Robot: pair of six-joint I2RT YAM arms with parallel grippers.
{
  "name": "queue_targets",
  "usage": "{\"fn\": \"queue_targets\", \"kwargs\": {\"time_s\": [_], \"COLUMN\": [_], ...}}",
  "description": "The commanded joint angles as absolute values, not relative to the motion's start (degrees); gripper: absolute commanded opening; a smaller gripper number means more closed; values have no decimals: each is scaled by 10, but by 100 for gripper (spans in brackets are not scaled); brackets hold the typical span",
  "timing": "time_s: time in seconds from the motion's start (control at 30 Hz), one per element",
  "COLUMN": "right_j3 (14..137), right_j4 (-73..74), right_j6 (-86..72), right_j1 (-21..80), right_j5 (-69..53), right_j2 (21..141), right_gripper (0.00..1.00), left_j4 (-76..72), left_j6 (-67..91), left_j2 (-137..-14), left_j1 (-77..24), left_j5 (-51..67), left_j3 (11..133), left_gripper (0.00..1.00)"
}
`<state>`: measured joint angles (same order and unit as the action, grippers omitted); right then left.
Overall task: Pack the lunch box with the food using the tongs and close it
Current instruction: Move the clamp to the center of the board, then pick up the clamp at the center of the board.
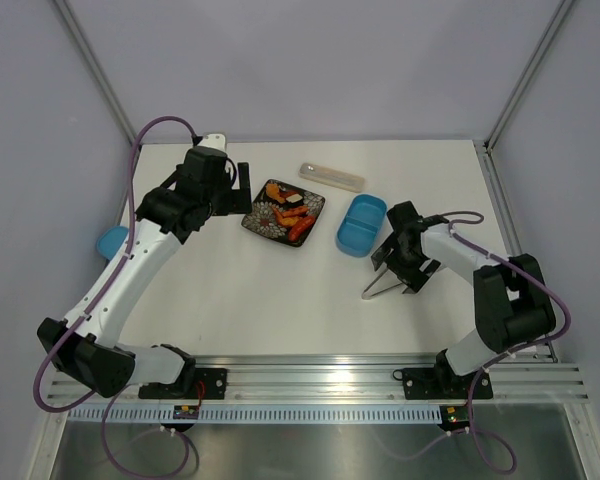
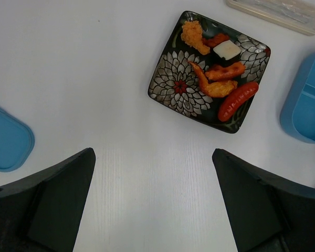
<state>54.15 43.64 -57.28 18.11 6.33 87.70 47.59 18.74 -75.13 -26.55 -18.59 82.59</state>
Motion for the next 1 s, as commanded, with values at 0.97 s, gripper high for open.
{"fn": "queue_targets", "kwargs": {"time_s": [0.97], "right_j3": [523], "right_j4": [387], "right_j6": [-494], "right_j1": [196], "right_j5": [154], "right_j2": [935], "right_gripper": [91], "left_j4": [456], "left_j6": [178], "left_j2": [-744], "left_j1": [-265], "left_j5": [-163], "left_j3": [839], "left_gripper": [99]}}
